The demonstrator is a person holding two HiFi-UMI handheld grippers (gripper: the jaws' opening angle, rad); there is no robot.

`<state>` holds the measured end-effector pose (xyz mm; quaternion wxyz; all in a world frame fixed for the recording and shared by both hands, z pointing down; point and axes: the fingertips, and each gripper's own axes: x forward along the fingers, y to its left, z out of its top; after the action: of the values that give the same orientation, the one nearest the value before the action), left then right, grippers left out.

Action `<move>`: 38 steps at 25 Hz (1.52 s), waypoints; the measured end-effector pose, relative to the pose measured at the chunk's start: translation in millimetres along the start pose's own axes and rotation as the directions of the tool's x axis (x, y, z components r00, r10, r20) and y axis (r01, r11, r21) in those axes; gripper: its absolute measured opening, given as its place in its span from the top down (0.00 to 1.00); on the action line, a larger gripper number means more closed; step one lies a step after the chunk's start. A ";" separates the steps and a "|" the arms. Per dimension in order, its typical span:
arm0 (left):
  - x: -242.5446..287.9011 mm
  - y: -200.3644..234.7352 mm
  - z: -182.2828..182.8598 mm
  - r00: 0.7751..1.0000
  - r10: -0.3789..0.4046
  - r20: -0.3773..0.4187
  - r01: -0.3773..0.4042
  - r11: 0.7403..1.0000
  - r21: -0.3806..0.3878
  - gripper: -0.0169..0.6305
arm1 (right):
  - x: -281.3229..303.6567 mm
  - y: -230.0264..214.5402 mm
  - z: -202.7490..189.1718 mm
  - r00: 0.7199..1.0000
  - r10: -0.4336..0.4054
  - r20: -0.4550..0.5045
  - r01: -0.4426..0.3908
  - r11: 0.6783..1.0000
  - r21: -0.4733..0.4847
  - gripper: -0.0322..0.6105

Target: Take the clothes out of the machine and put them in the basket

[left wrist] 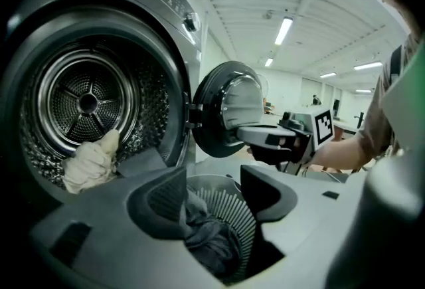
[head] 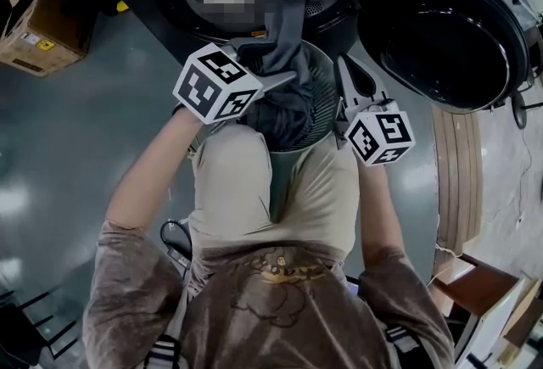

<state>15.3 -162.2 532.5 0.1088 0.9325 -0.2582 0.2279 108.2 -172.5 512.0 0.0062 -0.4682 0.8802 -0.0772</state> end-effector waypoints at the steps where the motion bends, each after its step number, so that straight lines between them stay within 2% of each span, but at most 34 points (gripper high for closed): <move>1: 0.3 6.9 0.6 1.000 0.021 0.003 -0.021 1.000 0.000 0.56 | 0.2 -0.2 -0.8 1.000 0.000 -0.001 0.000 1.000 0.001 0.96; 5: 4.5 40.5 2.0 0.991 0.129 0.027 -0.129 0.992 -0.003 0.50 | 1.5 -1.1 -5.3 1.000 -0.003 -0.006 0.003 1.000 0.007 0.96; 9: 13.3 85.8 3.8 0.965 0.257 0.045 -0.257 0.966 0.002 0.46 | 4.3 -4.0 -9.3 1.000 -0.010 -0.012 0.010 1.000 0.013 0.96; 15: 32.5 165.7 -6.2 0.899 0.438 -0.020 -0.435 0.897 0.073 0.38 | 11.7 -3.3 -17.2 0.999 -0.011 -0.030 0.012 1.000 0.021 0.96; 21: 48.4 243.1 -10.1 0.820 0.567 -0.085 -0.555 0.822 0.124 0.33 | 15.2 -4.6 -28.8 0.999 -0.016 -0.052 0.018 0.999 0.035 0.96; 24: 56.2 276.9 -12.2 0.786 0.605 -0.126 -0.588 0.795 0.147 0.32 | 16.5 -5.6 -32.8 0.998 -0.017 -0.063 0.020 0.999 0.037 0.96; 30: 74.2 320.9 -21.9 0.733 0.645 -0.215 -0.617 0.764 0.189 0.30 | 19.8 -13.0 -37.9 0.997 -0.030 -0.076 0.033 0.998 0.045 0.96; 32: 77.8 333.4 -30.7 0.717 0.648 -0.257 -0.622 0.761 0.185 0.30 | 20.5 -14.5 -38.5 0.996 -0.030 -0.081 0.034 0.999 0.041 0.96; 35: 85.6 345.6 -48.0 0.699 0.634 -0.332 -0.610 0.770 0.186 0.30 | 21.4 -20.0 -38.9 0.996 -0.038 -0.084 0.041 0.998 0.040 0.96; 38: 88.4 351.4 -58.9 0.682 0.632 -0.368 -0.617 0.768 0.175 0.32 | 21.9 -23.9 -39.6 0.995 -0.046 -0.089 0.050 0.998 0.040 0.96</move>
<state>-125.6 -477.7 656.3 0.0584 0.7220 -0.5273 0.4441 112.3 -198.5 555.8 -0.0245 -0.4850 0.8663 -0.1166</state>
